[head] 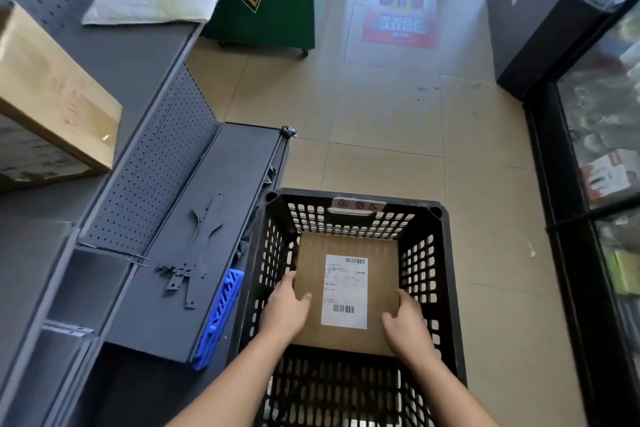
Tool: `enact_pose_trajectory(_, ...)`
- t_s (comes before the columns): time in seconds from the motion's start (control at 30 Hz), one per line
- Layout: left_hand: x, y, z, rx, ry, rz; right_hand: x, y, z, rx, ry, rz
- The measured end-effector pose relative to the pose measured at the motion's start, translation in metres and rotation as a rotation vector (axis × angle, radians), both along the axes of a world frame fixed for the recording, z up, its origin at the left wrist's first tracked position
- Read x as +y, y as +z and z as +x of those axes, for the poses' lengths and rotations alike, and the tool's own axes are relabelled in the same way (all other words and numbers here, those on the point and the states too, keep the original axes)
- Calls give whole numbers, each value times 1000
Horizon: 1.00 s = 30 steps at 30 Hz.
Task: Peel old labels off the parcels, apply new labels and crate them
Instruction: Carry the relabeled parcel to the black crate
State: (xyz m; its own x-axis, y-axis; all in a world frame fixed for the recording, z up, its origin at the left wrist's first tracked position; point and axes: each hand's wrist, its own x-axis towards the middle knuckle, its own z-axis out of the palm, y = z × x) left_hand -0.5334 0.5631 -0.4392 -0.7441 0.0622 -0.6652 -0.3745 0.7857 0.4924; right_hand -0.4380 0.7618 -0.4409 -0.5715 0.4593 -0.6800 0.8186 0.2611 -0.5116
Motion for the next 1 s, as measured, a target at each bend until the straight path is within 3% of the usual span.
enact_pose_trajectory(0.13, 3, 59, -8, 122, -104, 28, -3, 54, -6, 19, 117, 95)
enact_pose_trajectory(0.43, -19, 198, -9, 380, -212, 60, -21, 184, -16, 259, 328, 298)
enact_pose_trajectory(0.8, -112, 330, 9, 613, -164, -23, -62, 309, -8, 483, 515, 478)
enact_pose_trajectory(1.0, -171, 386, 53, 722, 70, -76, -94, 362, -22, 602, 724, 433)
